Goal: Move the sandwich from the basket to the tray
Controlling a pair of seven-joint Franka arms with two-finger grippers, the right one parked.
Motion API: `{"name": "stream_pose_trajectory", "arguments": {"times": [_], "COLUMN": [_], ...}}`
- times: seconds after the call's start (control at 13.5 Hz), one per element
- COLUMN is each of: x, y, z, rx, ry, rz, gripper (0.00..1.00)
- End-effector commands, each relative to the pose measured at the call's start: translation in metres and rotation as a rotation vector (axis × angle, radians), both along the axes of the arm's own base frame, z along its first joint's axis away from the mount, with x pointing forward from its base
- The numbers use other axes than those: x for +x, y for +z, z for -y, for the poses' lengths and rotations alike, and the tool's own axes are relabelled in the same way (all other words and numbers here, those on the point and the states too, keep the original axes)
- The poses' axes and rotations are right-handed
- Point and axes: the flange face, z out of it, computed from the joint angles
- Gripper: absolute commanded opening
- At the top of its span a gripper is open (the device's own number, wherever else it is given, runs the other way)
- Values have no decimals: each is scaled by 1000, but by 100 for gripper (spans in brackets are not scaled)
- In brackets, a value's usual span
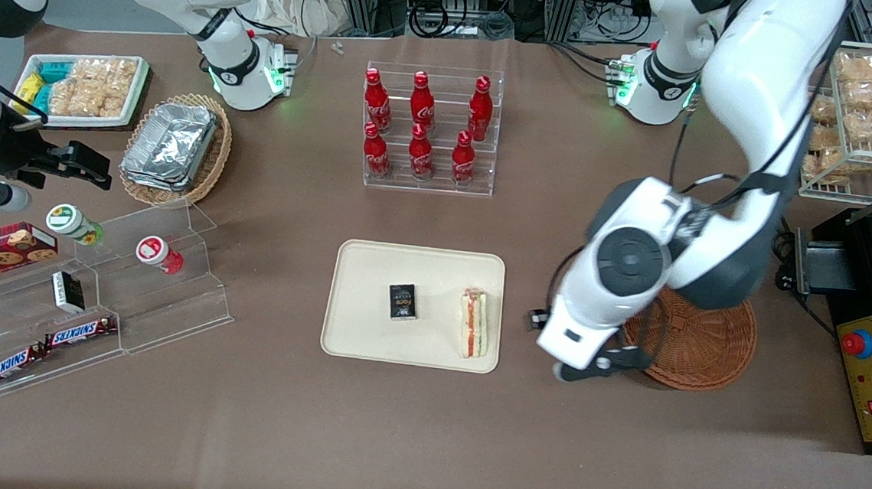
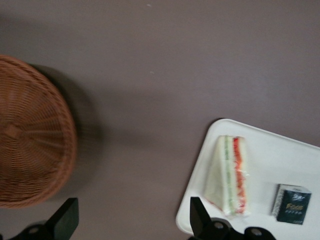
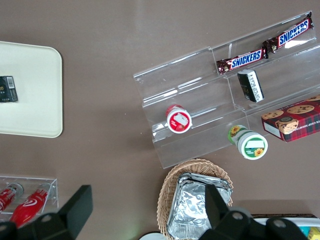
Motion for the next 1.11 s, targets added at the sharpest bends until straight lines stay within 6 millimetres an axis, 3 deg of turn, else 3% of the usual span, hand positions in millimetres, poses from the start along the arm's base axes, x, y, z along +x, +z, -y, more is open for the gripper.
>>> {"name": "stream_pose_trajectory", "arguments": {"times": [0.0, 0.15, 0.22, 0.3, 0.44, 0.67, 1.04], "x": [-7, -14, -17, -20, -26, -22, -13], "y": [36, 66, 73, 75, 71, 77, 81], "z": [-81, -164, -196, -222, -253, -246, -215], "rx": [-21, -77, -68, -50, -30, -33, -36], "ry": [-54, -134, -168, -195, -207, -255, -323], "rz": [-26, -50, -45, -54, -79, -62, -42], "gripper": [100, 100, 100, 100, 100, 100, 100]}}
